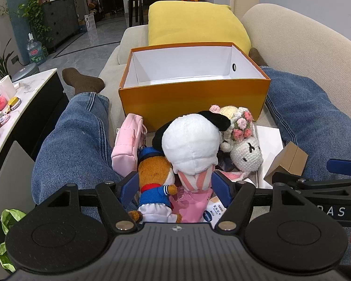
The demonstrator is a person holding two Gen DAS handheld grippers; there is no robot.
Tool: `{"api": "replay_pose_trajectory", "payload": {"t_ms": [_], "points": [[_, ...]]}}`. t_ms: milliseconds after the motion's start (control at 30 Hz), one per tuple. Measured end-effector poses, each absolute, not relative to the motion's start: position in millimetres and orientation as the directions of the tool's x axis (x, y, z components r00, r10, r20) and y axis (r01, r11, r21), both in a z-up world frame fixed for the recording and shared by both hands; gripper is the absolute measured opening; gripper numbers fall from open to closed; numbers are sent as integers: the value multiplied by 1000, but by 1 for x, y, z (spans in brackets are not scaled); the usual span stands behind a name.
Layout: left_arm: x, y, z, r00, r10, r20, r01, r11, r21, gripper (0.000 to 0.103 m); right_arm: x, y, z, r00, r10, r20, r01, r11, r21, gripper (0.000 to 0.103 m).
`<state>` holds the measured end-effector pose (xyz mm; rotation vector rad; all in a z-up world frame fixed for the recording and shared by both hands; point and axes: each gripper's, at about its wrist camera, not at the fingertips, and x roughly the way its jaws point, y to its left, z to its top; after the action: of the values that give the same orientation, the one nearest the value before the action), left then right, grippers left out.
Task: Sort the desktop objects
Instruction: 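Move left tool to the panda plush while right tool approaches the crocheted bunny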
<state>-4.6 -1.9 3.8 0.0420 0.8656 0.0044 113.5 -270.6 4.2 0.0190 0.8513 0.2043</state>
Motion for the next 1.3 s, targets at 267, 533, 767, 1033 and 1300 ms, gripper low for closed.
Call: {"api": "replay_pose_trajectory", "payload": {"t_ms": [267, 533, 767, 1033, 1300], "points": [[-5, -2, 3, 648, 22, -761, 13, 999, 40, 79, 113, -271, 4, 639, 188, -746, -171, 980, 100, 102], [-6, 0, 4, 646, 23, -763, 10, 999, 39, 78, 115, -269, 4, 635, 195, -747, -179, 978, 104, 102], [2, 9, 2, 627, -18, -779, 21, 1000, -6, 72, 127, -265, 3, 602, 269, -752, -234, 960, 156, 88], [22, 6, -5, 605, -112, -789, 70, 994, -87, 69, 160, -260, -5, 541, 302, -785, -304, 940, 153, 52], [58, 0, -32, 510, -126, -851, 40, 992, -123, 69, 201, -250, -26, 451, 330, -829, -474, 876, 90, 50]]}}
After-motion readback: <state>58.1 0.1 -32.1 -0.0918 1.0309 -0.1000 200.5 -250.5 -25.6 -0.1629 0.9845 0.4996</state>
